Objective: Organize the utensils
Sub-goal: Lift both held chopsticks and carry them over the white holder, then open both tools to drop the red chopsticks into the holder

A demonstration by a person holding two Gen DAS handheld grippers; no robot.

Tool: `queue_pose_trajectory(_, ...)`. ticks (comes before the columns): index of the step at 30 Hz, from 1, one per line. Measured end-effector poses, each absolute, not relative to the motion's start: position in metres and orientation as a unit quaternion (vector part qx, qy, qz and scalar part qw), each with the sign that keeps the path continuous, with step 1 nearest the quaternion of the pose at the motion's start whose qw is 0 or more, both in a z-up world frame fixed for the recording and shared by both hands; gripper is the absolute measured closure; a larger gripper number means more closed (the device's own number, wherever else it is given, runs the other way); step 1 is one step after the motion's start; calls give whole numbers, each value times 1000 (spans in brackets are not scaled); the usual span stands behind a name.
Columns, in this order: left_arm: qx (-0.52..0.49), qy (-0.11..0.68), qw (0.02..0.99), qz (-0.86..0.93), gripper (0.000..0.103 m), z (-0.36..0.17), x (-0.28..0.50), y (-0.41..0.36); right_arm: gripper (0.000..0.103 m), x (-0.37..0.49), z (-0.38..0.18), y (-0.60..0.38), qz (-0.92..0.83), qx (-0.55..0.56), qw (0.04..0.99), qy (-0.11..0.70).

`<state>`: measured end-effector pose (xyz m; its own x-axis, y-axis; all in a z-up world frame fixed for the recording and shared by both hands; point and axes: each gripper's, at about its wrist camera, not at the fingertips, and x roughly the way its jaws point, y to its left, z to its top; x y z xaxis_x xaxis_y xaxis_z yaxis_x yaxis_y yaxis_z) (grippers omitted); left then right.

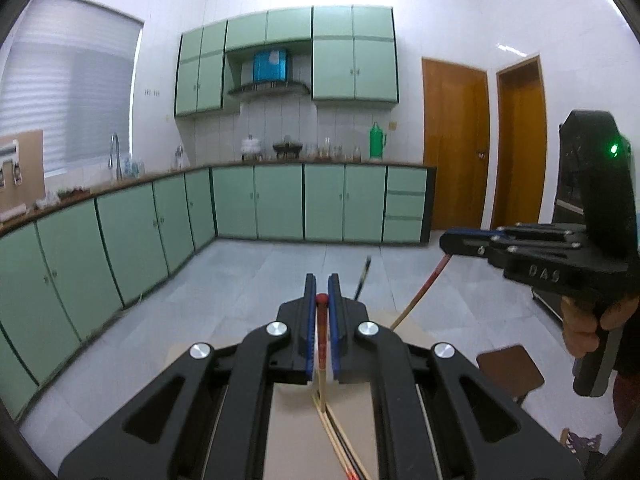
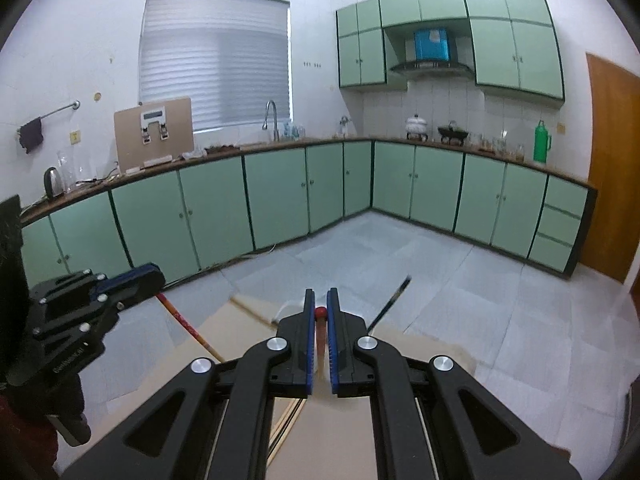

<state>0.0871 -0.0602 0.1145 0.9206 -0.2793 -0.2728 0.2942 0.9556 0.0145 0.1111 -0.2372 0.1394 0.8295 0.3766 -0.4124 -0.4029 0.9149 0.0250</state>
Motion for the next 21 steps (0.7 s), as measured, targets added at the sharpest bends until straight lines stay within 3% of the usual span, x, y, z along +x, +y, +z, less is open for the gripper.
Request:
queue_pose_trajectory(11, 25, 68, 988, -136, 98, 153, 146, -83, 97, 154, 158, -227, 180, -35, 965, 188)
queue_pose_trajectory(21, 26, 127, 985, -118, 98, 100, 210, -88, 97, 204, 110, -213, 170, -38, 956, 237)
